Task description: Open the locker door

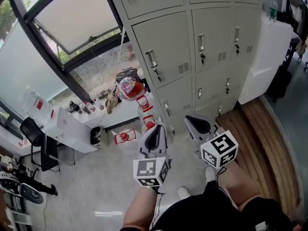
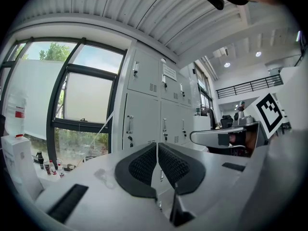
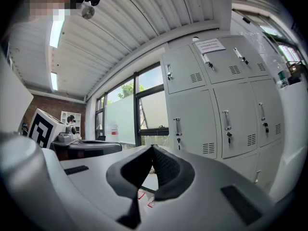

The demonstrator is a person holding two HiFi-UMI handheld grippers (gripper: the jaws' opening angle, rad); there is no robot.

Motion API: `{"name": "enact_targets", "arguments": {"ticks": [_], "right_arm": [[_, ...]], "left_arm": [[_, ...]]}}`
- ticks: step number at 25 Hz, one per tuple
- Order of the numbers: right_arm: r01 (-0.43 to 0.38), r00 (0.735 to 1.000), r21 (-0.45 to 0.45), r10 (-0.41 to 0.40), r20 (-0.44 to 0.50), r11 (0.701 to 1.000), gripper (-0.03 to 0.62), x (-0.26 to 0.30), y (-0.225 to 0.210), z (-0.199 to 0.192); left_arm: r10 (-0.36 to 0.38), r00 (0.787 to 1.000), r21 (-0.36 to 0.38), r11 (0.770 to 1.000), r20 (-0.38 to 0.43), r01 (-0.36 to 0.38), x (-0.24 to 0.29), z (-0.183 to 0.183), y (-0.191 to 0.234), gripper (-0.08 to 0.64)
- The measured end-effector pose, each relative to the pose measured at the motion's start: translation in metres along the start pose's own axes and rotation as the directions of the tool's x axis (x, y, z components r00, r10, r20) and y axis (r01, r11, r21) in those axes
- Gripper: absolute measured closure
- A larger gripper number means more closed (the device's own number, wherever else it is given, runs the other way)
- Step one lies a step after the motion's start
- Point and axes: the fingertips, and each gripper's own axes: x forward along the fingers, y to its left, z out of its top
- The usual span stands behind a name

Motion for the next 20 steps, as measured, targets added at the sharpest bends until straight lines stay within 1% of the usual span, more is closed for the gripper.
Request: {"name": "enact_targets", "arguments": {"ticks": [9, 20], "right_arm": [[-0.031, 0.999, 0.005, 0.031, -0.009, 1.000, 0.538, 0.012, -0.028, 0.003], [-0.106, 0.994, 0.000, 0.105, -0.022, 0.994, 0.538, 0.033, -0.068, 0.009]], "left_arm": [[0.040, 0.999, -0.011, 0.999, -0.002, -0.040, 0.027, 0.002, 0.000, 0.535], [0.121, 0.993, -0.026, 0.992, -0.001, -0.121, 0.064, 0.004, 0.001, 0.536]]}}
